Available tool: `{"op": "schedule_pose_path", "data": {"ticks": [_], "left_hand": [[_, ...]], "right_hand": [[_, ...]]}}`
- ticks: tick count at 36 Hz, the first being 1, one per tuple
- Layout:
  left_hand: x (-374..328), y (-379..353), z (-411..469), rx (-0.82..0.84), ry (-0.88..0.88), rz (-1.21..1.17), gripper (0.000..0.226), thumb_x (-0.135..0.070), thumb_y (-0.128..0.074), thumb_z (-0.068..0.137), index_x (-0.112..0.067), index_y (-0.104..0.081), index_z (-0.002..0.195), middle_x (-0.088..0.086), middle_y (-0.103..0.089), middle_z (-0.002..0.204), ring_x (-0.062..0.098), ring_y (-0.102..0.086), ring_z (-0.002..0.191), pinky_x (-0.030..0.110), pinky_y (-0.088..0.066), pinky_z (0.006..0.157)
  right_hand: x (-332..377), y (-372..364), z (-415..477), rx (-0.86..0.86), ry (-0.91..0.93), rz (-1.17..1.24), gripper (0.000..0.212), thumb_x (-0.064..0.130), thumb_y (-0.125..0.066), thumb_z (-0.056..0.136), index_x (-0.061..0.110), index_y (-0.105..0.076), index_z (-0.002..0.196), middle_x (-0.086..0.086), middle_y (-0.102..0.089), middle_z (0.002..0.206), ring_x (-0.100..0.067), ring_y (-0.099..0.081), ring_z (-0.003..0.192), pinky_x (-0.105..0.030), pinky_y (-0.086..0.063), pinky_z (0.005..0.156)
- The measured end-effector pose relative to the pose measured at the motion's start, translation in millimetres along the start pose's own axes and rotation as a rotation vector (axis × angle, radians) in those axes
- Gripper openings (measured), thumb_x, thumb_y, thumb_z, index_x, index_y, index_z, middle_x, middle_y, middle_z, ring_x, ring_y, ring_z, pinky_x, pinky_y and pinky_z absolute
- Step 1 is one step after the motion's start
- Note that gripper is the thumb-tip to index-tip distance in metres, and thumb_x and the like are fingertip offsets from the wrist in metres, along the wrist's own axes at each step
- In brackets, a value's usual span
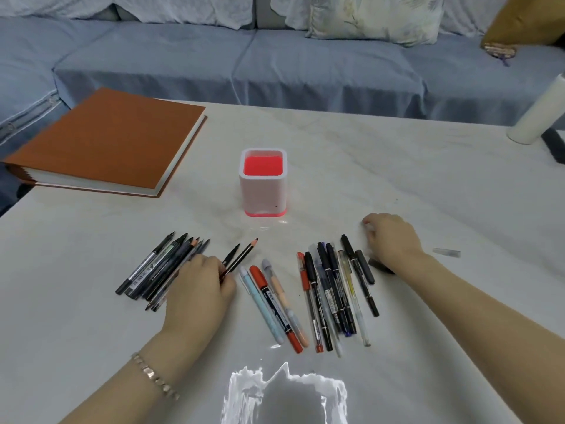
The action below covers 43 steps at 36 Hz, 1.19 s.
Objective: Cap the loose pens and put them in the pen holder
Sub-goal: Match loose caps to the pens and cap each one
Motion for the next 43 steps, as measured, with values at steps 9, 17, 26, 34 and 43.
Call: {"op": "schedule_pose_path", "data": {"ticks": [9,17,26,34,43], "left_hand": [[-34,4,-14,0.173,-0.031,-0.489,0.010,-0.023,-0.047,0.091,-0.029,-0.042,0.086,0.002,-0.056,0.070,0.008,-0.044,0.055,0.023,-0.036,0.055],[-55,0,-32,0.252,-0.065,-0.715,0.020,-0.021,-0.055,0.088,-0.040,-0.060,0.089,-0.009,-0.048,0.059,0.002,-0.045,0.055,0.009,-0.037,0.054],[-64,-2,-51,0.329,-0.020,-0.816,0.024,-0.018,-0.058,0.086,-0.041,-0.064,0.084,0.002,-0.056,0.065,0.001,-0.046,0.052,0.009,-0.036,0.051],[-68,5,-55,0.337,-0.073,-0.803,0.021,-0.016,-0.059,0.085,-0.036,-0.066,0.083,-0.015,-0.056,0.056,0.000,-0.048,0.053,0.007,-0.035,0.052],[-71,4,-58,0.335,-0.103,-0.793,0.025,-0.018,-0.059,0.085,-0.043,-0.064,0.087,-0.009,-0.063,0.067,0.001,-0.053,0.058,0.007,-0.037,0.056]], "right_hand": [[15,20,-25,-0.197,0.055,0.345,0.026,0.003,-0.052,0.084,0.007,-0.063,0.107,-0.010,-0.061,0.101,-0.022,-0.055,0.092,-0.025,-0.038,0.083],[42,57,-99,-0.008,-0.026,1.076,0.008,0.012,-0.066,0.081,0.019,-0.070,0.083,-0.001,-0.054,0.068,-0.006,-0.045,0.059,-0.010,-0.039,0.057],[50,62,-131,0.078,-0.129,1.307,0.013,0.004,-0.065,0.079,0.015,-0.070,0.082,0.007,-0.057,0.050,-0.004,-0.052,0.050,-0.007,-0.045,0.059],[57,51,-138,0.110,-0.208,1.577,0.027,0.026,-0.060,0.065,0.013,-0.069,0.086,0.000,-0.071,0.070,-0.007,-0.065,0.067,-0.016,-0.054,0.072],[65,46,-144,0.120,-0.228,1.638,0.034,0.025,-0.058,0.069,0.003,-0.066,0.093,-0.001,-0.073,0.077,-0.010,-0.069,0.074,-0.015,-0.054,0.070]]}}
Point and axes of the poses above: each hand's wrist, its own z-axis towards the middle knuckle, its own y-axis out of the back of the hand, x = y × z, the point moved 6 cm from there along z, towards the middle knuckle
